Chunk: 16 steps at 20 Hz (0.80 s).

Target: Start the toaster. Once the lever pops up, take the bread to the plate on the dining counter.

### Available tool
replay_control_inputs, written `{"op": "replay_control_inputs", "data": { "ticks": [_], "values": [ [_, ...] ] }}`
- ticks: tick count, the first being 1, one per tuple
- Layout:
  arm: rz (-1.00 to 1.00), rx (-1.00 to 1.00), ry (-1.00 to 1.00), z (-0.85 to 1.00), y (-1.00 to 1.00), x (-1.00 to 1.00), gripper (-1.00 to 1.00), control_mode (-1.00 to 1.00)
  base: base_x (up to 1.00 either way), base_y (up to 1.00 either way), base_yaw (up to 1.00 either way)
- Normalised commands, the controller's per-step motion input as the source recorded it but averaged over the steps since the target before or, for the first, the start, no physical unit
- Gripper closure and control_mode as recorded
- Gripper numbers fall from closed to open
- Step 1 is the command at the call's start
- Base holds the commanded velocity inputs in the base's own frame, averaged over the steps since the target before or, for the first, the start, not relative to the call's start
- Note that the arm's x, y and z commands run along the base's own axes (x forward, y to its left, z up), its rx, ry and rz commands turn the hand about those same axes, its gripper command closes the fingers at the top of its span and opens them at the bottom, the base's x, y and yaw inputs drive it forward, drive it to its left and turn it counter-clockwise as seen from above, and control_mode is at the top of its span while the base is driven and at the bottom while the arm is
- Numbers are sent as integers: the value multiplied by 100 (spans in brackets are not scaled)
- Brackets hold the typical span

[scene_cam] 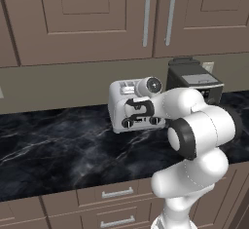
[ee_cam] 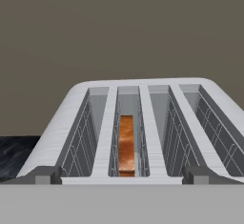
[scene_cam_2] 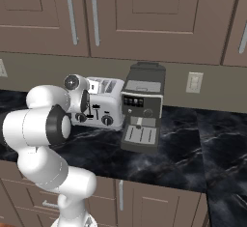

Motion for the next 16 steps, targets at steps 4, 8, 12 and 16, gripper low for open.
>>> {"op": "replay_control_inputs", "data": {
  "ticks": [4,8,12,16],
  "values": [
    [0,0,0,0,0,0,-100,-100,0,0,0],
    [0,0,0,0,0,0,-100,-100,0,0,0],
    [0,0,0,0,0,0,-100,-100,0,0,0],
    [0,0,0,0,0,0,-100,-100,0,0,0]
  ]
}}
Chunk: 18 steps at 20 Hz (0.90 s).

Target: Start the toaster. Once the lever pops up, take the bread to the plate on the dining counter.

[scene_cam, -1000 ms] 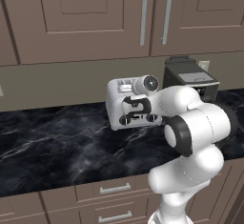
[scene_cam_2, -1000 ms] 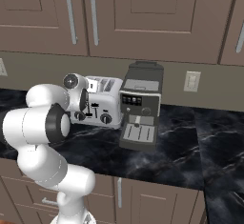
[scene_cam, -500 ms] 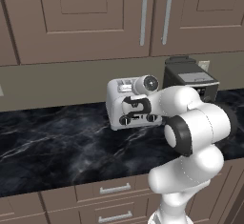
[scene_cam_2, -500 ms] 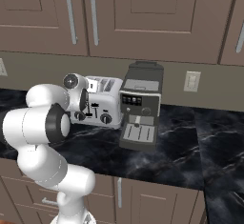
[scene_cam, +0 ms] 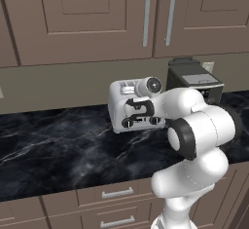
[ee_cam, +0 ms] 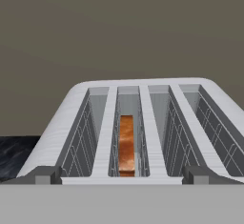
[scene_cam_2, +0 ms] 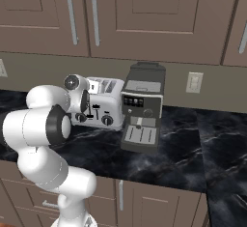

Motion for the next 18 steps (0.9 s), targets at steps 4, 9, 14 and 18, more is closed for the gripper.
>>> {"op": "replay_control_inputs", "data": {
  "ticks": [4,9,14,18],
  "values": [
    [0,0,0,0,0,0,-100,-100,0,0,0],
    [0,0,0,0,0,0,-100,-100,0,0,0],
    [0,0,0,0,0,0,-100,-100,0,0,0],
    [0,0,0,0,0,0,-100,-100,0,0,0]
  ]
}}
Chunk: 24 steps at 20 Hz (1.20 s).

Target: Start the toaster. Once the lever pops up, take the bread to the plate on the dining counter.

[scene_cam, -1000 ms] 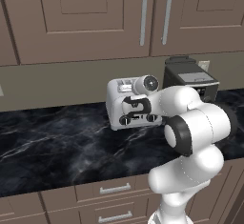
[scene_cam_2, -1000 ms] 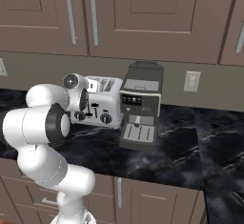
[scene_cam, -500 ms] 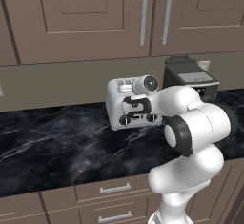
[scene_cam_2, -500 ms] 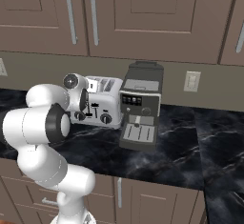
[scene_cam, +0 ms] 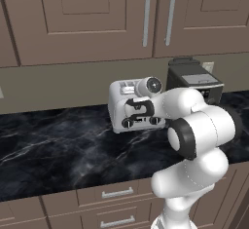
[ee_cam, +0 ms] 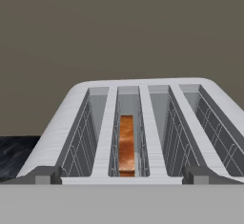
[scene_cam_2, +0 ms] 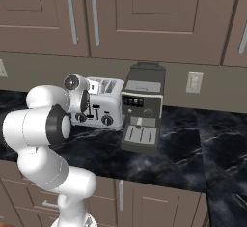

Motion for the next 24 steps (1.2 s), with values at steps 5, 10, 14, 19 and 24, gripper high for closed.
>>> {"op": "replay_control_inputs", "data": {
  "ticks": [5,10,14,19,24],
  "values": [
    [0,0,0,0,0,0,-100,-100,0,0,0],
    [0,0,0,0,0,0,-100,-100,0,0,0],
    [0,0,0,0,0,0,-100,-100,0,0,0],
    [0,0,0,0,0,0,-100,-100,0,0,0],
    [0,0,0,0,0,0,-100,-100,0,0,0]
  ]
}}
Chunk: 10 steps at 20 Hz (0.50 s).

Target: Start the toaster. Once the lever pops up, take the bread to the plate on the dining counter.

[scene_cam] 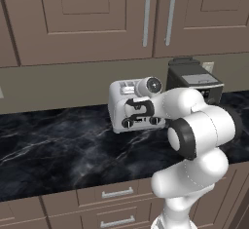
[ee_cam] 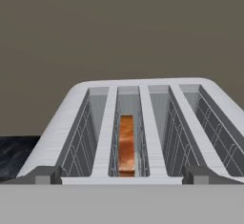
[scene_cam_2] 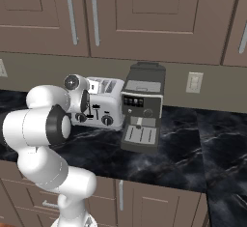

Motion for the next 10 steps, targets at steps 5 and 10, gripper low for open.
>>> {"op": "replay_control_inputs", "data": {
  "ticks": [5,10],
  "values": [
    [0,0,0,0,0,0,-100,-100,0,0,0],
    [0,0,0,0,0,0,-100,-100,0,0,0]
  ]
}}
